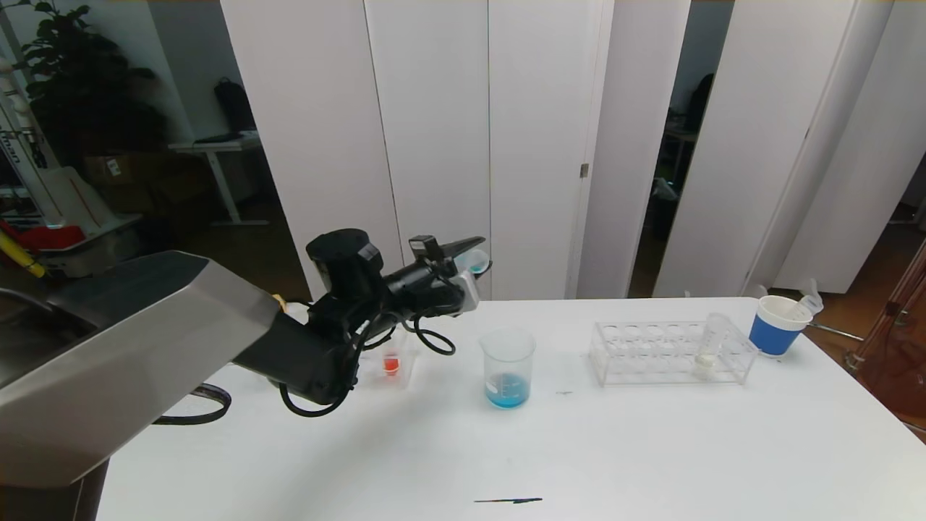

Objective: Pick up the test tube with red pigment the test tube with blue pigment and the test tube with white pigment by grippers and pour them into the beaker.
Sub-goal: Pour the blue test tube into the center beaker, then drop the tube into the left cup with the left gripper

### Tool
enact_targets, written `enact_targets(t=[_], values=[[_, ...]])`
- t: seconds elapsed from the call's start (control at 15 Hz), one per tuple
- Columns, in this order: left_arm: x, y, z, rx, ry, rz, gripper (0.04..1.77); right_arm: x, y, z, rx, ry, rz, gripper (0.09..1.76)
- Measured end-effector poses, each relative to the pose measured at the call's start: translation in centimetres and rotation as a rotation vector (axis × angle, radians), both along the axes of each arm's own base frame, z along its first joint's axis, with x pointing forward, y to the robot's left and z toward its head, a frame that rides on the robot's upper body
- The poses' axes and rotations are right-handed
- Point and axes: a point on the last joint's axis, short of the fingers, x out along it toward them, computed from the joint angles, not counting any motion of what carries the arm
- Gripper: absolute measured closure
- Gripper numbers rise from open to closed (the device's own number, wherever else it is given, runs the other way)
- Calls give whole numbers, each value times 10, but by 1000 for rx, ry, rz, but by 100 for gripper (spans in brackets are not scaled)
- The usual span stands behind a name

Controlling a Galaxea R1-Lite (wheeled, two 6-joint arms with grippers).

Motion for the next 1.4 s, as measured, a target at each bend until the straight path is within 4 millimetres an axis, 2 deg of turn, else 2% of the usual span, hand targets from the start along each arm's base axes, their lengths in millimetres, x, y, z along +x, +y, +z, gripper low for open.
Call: enact_targets(t=[0.27, 0.73, 0.93, 1.2, 1.4], values=[[-5, 2, 19, -141, 235, 87, 121, 0, 0, 0, 0, 0, 0, 10], [-10, -7, 53, -539, 528, 327, 121, 0, 0, 0, 0, 0, 0, 10], [-10, -9, 57, -689, 660, 436, 121, 0, 0, 0, 0, 0, 0, 10], [-15, -8, 57, -843, 932, 533, 121, 0, 0, 0, 0, 0, 0, 10], [-17, -6, 65, -900, 974, 544, 121, 0, 0, 0, 0, 0, 0, 10]])
